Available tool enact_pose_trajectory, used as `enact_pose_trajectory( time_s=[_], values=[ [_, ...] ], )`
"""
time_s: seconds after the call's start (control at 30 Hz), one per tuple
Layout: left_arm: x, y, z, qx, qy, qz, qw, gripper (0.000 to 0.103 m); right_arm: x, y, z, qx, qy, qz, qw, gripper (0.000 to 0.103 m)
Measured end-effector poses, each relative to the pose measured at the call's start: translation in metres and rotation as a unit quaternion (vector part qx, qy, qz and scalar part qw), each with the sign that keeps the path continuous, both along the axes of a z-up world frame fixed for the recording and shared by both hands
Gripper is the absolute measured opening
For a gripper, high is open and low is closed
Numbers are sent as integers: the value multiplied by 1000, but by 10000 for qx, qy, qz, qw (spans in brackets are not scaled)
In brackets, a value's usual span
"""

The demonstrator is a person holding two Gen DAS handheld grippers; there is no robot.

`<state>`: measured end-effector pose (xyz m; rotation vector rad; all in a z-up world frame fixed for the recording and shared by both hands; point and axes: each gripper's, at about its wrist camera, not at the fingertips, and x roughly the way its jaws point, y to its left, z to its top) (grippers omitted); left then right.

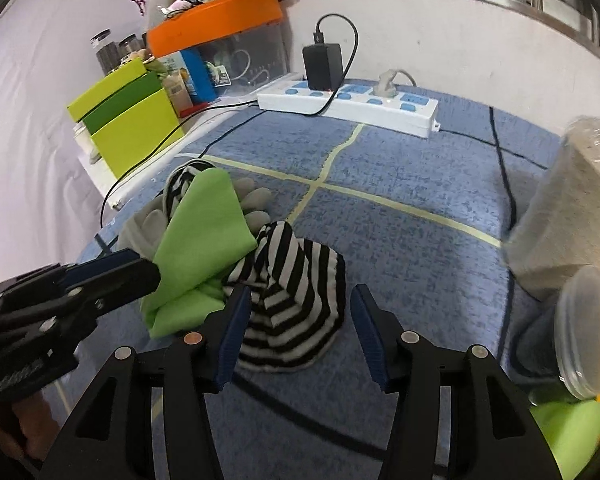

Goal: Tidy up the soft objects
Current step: 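Grasp the green cloth with the left tool while the right tool grasps the striped sock, then lift the green cloth and striped sock toward the tray with both tools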

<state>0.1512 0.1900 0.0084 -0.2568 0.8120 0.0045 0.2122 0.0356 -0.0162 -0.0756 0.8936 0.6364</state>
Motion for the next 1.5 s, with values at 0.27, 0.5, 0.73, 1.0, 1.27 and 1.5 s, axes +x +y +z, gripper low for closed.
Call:
enact_pose_trajectory(
  time_s=[0.27, 0.5, 0.73, 1.0, 1.27, 1.5],
  values=[
    [9, -2, 0, -60, -86, -129, 9999, 28, 7, 11, -11, -95, 60, 125, 9999, 13],
    [20, -5, -6, -21, 22, -104, 9999, 28, -5, -5, -4, -256, -45, 36, 9997, 9],
    [24, -14, -15, 76, 195, -171, 9996, 29, -20, -30, 9, -126, -106, -152, 9997, 9],
    [25, -24, -33, 223, 581, -128, 9980, 32, -34, -43, 19, 75, -143, -169, 9997, 9],
    [23, -33, -33, 565, 615, -128, 9964, 31, -40, -44, 21, 139, -164, -137, 9997, 8],
    [13, -31, -29, 349, 633, -105, 9973, 11, -48, -51, 28, 227, -235, -143, 9994, 8]
  ],
)
